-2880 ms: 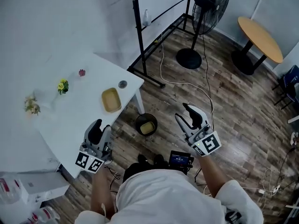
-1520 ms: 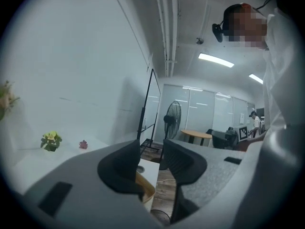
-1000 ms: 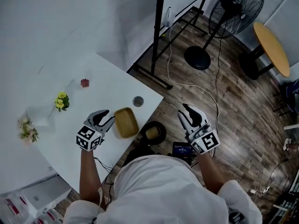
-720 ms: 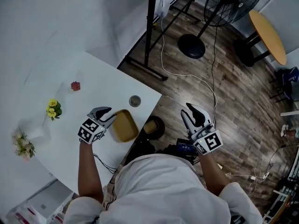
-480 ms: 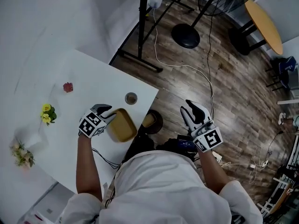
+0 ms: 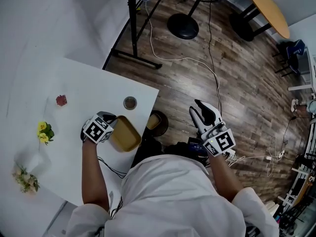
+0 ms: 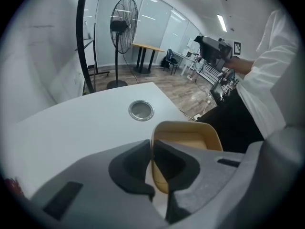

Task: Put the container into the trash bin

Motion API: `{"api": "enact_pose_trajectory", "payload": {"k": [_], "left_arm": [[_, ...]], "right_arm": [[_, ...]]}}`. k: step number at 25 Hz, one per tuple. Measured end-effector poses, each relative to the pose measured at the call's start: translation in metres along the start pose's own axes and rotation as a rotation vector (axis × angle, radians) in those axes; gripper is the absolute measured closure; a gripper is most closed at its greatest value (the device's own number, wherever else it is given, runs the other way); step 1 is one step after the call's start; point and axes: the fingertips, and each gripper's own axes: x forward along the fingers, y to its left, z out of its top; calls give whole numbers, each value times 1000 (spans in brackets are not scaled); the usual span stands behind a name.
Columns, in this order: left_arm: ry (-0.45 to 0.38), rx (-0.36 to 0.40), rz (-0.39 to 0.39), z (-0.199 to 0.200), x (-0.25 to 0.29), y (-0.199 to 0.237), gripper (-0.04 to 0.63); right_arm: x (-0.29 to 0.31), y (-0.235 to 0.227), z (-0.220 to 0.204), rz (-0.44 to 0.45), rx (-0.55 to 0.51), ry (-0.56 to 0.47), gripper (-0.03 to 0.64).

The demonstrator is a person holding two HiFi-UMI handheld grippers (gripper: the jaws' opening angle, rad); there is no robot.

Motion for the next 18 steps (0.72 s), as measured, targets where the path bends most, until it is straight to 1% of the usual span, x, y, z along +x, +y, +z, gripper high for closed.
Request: {"api": "enact_pose_trajectory", "payload": {"k": [3, 6, 12, 16, 18], "left_arm": [[11, -22, 10, -1, -2, 1, 568], [-1, -70, 15, 4, -8, 0, 572], [-92, -146, 33, 23, -27, -8, 574], [-154, -197, 65, 44, -40, -18, 574], [-187, -220, 98, 57, -47, -23, 574]], "right_arm": [[-6, -2, 1, -8, -1, 2, 483], [-14, -7, 5, -14, -4, 1, 485], [-30, -15, 9, -24, -24, -14, 486], [-47, -26, 13, -27, -22, -36, 489], [-54, -34, 14, -21, -21, -52, 491]]}}
